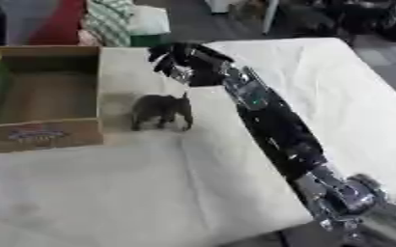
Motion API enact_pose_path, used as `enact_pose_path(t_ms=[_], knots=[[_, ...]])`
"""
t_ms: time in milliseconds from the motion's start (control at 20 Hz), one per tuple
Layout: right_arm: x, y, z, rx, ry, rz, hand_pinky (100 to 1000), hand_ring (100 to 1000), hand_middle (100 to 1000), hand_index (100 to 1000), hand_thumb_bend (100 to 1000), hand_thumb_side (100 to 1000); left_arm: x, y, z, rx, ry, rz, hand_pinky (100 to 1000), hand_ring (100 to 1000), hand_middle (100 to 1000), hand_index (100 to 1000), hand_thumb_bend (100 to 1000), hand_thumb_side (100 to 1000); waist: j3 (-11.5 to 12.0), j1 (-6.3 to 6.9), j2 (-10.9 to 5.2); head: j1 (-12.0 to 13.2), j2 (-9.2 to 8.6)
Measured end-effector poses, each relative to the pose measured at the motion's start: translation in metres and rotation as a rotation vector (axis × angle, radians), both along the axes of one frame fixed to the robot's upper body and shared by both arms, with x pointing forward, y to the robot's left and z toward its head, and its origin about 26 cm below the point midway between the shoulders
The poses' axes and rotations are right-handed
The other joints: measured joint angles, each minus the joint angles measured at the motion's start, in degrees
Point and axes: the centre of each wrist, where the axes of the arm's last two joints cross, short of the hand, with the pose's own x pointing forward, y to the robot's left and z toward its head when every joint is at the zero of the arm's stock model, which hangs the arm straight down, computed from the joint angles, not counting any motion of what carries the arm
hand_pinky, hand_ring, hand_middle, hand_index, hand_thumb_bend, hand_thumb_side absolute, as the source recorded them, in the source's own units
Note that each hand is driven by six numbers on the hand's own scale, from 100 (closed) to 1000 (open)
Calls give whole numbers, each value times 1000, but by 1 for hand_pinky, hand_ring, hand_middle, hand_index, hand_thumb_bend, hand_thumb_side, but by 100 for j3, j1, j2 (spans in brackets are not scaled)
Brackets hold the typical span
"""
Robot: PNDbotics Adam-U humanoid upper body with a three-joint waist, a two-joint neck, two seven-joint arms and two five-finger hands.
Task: Pick up objects on the table and place them in the box.
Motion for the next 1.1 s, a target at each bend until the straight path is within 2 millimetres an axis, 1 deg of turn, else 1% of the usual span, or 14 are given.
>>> enact_pose_path(t_ms=[50, 150, 300, 450, 700, 1100], knots=[[0, 0, 1, -29, -16, -8, 901, 820, 853, 948, 100, 477, 0, 0, 0, 0, 0, 0, 647, 647, 580, 562, 100, 860, 0, 0, 0, 0, -1], [0, 0, 3, -93, -55, -28, 904, 833, 862, 951, 100, 439, 0, 0, 0, 0, 0, 0, 648, 647, 580, 563, 100, 859, 0, 0, 0, -1, -1], [0, 0, 5, -196, -116, -55, 907, 844, 869, 951, 100, 441, 0, 0, 0, 0, 0, 0, 648, 647, 580, 562, 100, 860, 0, 0, 0, -2, -1], [0, 0, 6, -285, -167, -72, 912, 849, 872, 951, 100, 506, 0, 0, 0, 0, 0, 0, 647, 647, 580, 562, 100, 860, 0, 0, 0, -3, -1], [1, 0, 4, -379, -207, -81, 922, 864, 883, 952, 100, 533, 0, 0, 0, 0, 0, 0, 648, 648, 580, 562, 100, 860, 1, 0, 0, -14, -1], [1, 4, 2, -513, -257, -78, 932, 875, 889, 951, 100, 630, 0, 0, 0, 0, 0, -1, 648, 648, 580, 562, 100, 861, 5, 0, 0, -27, -2]])
